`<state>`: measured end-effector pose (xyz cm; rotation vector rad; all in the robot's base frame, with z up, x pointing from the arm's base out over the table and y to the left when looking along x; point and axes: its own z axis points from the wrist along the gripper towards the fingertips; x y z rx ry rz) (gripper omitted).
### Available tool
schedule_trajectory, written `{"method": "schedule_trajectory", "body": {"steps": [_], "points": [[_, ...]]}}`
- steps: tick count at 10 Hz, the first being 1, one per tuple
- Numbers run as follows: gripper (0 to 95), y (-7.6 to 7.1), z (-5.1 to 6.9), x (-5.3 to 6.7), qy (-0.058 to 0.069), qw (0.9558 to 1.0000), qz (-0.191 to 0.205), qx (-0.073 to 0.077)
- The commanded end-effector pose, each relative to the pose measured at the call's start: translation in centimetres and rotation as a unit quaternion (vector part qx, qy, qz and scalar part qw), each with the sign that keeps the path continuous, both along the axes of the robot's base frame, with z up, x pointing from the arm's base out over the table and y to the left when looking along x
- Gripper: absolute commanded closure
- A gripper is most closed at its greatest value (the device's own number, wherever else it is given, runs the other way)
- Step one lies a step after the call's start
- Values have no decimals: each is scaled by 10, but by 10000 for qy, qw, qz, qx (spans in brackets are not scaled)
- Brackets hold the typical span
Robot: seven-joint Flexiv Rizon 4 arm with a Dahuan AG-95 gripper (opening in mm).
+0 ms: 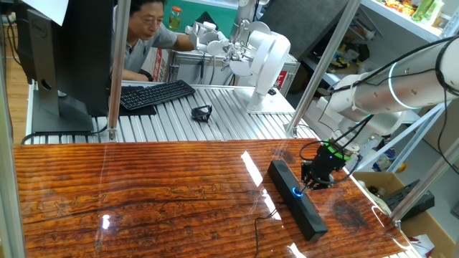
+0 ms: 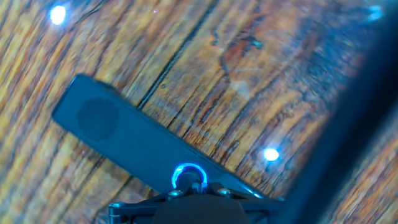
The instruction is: Turn the knob to decrease the volume of the speaker
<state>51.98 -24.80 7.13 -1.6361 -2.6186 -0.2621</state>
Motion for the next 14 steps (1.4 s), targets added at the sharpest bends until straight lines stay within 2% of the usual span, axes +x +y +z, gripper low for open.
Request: {"method": "schedule_trajectory", "body": {"steps": [1, 7, 10, 12, 14], "points": [[950, 0, 0, -1, -5, 9990, -453, -8], [950, 0, 0, 0, -10, 9926, -1211, 8], [950, 0, 0, 0, -36, 9894, -1454, -4], [950, 0, -2, 0, -26, 9856, -1690, 4], [950, -1, -2, 1, -20, 9844, -1759, -14]]}}
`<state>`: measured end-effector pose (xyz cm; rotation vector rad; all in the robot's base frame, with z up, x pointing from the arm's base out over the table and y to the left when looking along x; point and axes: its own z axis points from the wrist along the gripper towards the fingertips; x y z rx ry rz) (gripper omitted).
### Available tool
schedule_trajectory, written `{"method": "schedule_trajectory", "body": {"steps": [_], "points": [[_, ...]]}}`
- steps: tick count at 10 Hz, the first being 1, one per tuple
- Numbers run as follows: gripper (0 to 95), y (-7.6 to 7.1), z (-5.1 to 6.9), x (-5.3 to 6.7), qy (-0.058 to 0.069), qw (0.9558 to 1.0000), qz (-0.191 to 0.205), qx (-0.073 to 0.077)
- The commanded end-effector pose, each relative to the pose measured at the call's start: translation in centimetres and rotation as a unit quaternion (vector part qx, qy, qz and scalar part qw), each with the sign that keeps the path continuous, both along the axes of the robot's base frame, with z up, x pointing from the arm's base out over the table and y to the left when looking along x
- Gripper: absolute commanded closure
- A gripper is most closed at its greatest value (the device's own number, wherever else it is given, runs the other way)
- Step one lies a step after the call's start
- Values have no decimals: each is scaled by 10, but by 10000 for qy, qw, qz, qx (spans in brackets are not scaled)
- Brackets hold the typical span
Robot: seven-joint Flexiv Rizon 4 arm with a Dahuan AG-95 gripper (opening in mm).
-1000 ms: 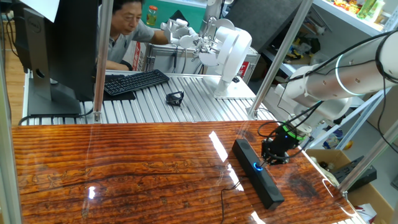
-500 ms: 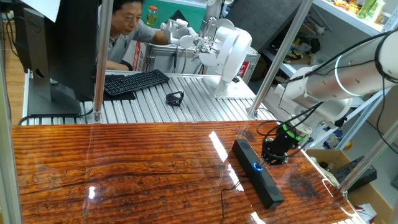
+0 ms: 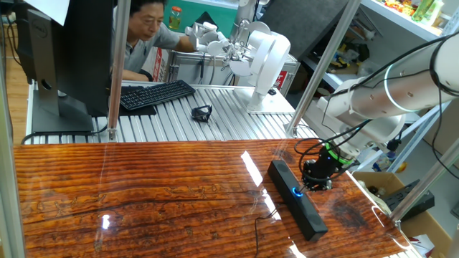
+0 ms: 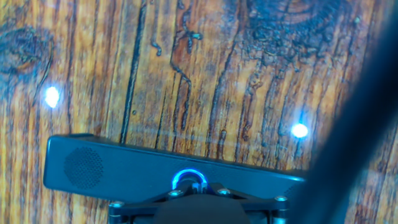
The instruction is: Turn the knob to decrease the volume of the speaker
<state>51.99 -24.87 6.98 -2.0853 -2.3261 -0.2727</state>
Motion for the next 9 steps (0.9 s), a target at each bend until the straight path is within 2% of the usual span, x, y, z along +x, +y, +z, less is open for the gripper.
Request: {"method": "schedule_trajectory", "body": {"steps": [1, 9], "points": [[950, -2, -1, 2, 21, 10000, -60, 11], [950, -4, 0, 6, 64, 9999, 91, 26]]}}
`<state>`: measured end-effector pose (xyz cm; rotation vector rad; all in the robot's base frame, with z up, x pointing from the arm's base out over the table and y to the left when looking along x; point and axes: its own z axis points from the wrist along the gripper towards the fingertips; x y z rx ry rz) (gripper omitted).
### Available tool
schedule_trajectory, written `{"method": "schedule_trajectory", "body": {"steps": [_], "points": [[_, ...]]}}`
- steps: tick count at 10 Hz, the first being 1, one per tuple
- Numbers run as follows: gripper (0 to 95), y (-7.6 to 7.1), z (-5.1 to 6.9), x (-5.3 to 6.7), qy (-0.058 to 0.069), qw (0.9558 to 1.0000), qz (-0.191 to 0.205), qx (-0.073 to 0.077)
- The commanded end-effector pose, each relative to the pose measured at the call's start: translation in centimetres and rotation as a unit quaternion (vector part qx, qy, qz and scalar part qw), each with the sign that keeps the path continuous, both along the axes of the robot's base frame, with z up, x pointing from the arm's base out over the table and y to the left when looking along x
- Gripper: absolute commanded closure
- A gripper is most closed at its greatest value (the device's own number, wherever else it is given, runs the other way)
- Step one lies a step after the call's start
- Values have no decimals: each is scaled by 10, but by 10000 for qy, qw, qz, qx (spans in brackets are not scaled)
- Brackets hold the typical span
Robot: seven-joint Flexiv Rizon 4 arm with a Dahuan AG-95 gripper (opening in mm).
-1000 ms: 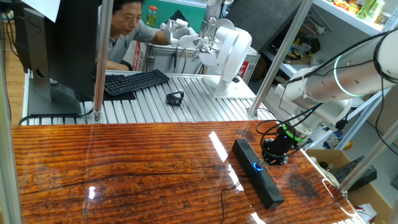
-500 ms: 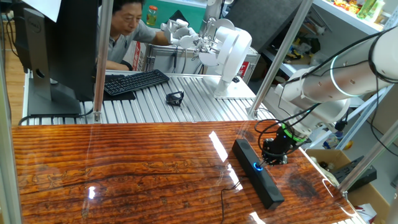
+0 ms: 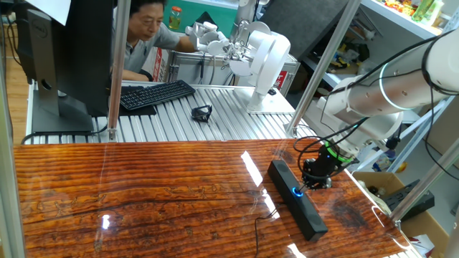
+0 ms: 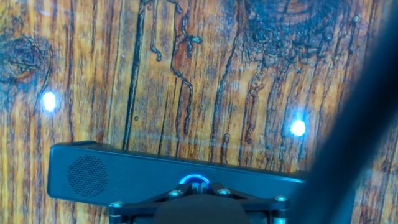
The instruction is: Turn the knob to decrease the volume of the speaker
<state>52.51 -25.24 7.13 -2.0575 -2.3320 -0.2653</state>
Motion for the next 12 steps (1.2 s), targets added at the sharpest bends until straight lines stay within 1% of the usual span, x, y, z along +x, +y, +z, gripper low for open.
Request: {"method": "schedule_trajectory", "body": {"steps": [1, 2, 3, 8, 10, 11, 12], "points": [[950, 0, -2, 1, 5, 10000, 0, -2], [950, 0, -2, 1, 8, 10000, -18, -1], [760, 0, -2, 1, 10, 10000, -47, 5], [760, 0, -2, 1, 17, 9999, -144, 17], [760, 0, -2, 1, 39, 9996, -289, 40], [570, 0, -2, 1, 45, 9994, -328, 40], [570, 0, -1, 1, 54, 9992, -404, 21]]}}
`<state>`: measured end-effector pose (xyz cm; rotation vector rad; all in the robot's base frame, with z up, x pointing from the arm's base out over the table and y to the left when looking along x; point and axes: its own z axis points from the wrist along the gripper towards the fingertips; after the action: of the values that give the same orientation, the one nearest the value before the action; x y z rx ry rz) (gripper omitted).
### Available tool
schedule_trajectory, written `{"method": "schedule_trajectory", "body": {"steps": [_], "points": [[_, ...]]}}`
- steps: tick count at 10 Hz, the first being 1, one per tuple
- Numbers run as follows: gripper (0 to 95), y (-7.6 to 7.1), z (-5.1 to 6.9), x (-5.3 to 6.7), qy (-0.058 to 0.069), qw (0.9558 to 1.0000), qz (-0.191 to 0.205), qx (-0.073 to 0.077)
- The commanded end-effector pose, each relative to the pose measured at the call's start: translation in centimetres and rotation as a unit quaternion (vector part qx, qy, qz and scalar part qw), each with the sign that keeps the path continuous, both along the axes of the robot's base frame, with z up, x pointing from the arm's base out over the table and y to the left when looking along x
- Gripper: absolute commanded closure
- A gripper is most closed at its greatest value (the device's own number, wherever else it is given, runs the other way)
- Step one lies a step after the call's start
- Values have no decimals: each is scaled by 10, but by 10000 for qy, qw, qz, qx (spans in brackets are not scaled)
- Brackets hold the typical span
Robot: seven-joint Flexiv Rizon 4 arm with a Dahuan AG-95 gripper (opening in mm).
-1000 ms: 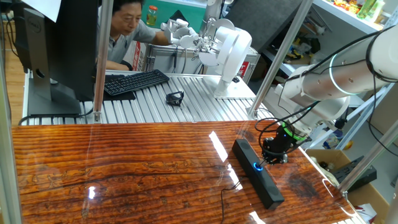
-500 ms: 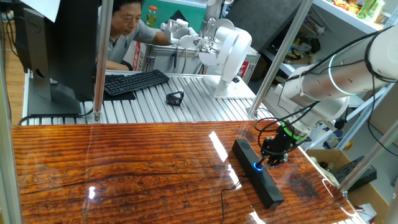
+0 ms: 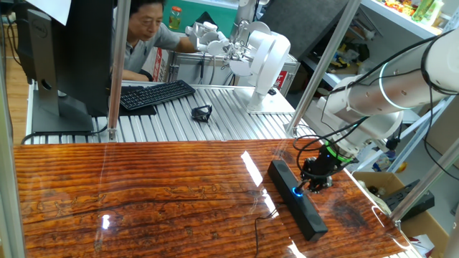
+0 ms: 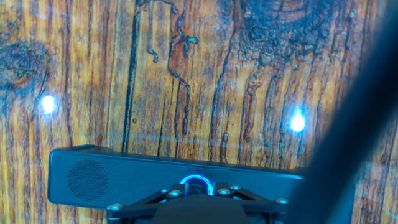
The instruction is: Turn the knob to decrease the volume of the speaker
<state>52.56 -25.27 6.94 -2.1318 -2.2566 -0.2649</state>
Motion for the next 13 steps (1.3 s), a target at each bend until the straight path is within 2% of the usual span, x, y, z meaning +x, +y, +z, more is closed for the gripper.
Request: {"method": "schedule_trajectory", "body": {"steps": [1, 4, 5, 8, 13], "points": [[570, 0, 1, 1, 17, 9999, -109, -11], [570, 1, 1, 1, 42, 9995, -312, 7], [760, 1, 1, 1, 45, 9994, -340, 12], [760, 1, 0, 1, 67, 9985, -532, 85], [760, 1, 0, 1, 67, 9985, -532, 85]]}}
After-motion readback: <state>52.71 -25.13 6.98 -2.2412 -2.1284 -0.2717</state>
